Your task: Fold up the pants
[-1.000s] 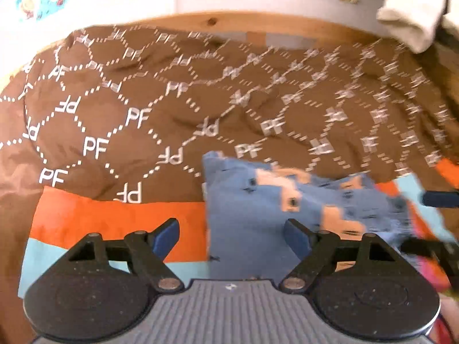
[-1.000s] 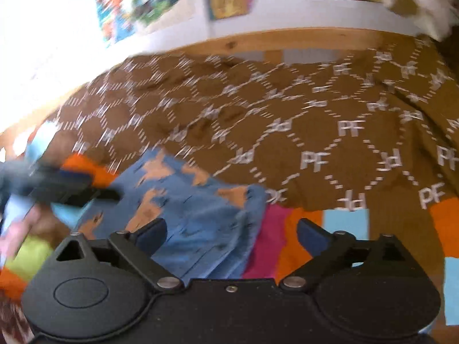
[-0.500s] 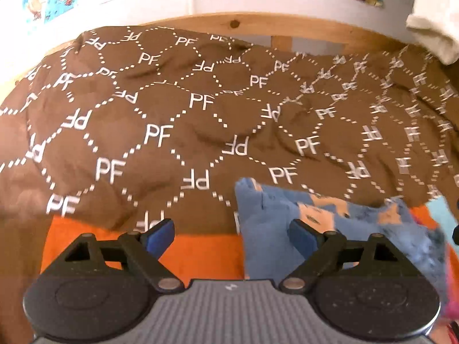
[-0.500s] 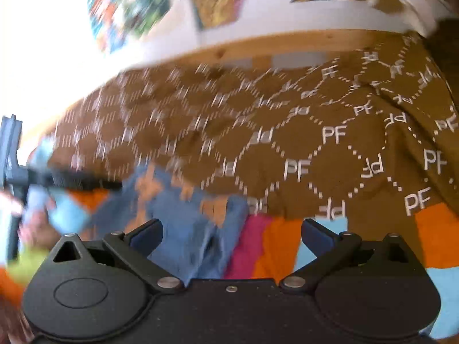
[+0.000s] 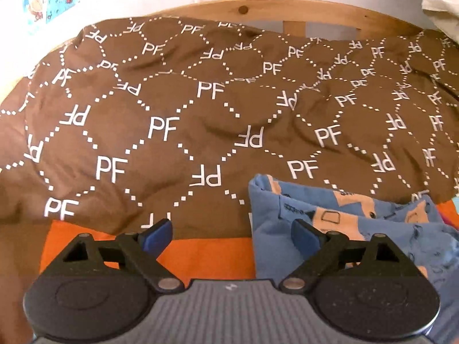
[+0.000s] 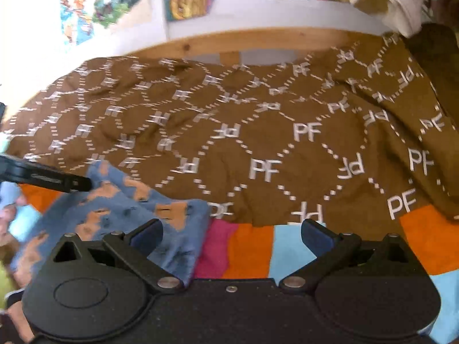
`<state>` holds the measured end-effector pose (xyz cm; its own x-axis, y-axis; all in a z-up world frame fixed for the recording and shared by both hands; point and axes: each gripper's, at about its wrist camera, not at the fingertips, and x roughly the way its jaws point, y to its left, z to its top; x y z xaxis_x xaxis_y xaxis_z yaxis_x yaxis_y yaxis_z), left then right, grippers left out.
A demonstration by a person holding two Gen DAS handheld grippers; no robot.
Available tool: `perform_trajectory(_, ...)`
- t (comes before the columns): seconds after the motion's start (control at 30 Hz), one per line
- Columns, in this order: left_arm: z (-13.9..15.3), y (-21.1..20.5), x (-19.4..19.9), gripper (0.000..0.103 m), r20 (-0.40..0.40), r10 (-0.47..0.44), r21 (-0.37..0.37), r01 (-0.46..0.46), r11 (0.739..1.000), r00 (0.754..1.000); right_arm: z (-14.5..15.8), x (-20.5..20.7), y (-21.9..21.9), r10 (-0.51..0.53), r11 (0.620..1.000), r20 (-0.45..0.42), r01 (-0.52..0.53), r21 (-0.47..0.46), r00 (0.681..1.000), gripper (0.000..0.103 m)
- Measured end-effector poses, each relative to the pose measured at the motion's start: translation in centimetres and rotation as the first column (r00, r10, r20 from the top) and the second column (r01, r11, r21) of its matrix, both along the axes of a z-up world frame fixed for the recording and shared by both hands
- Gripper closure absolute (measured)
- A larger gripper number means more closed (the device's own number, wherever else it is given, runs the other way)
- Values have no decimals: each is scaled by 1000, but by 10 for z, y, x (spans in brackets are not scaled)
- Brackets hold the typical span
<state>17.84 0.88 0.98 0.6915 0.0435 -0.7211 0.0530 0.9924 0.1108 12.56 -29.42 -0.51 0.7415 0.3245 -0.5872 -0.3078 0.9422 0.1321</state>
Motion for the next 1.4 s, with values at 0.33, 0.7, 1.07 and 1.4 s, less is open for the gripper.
perform_trajectory(0.33,12,1,-47,2,-18,-44,-7,43,999,999,9,-17,8,216,976,-112,-211,58,970,1)
perform_trajectory(0.7,-21,14,-91,0,-136,-165,-100,153,983,977,-13,-17,21,302,941,-259,-331,-75,917,1)
perform_trajectory(1.07,-3,26,-84,0,-80,-241,-245,215,945,967,2,3,-18,270,950,-195,-227,217,943,1)
perform_trajectory(1.4,-31,35,-59,0,-87,-278,-455,210,865,957,-32,70,-11,333,875,-245,-201,441,911,1)
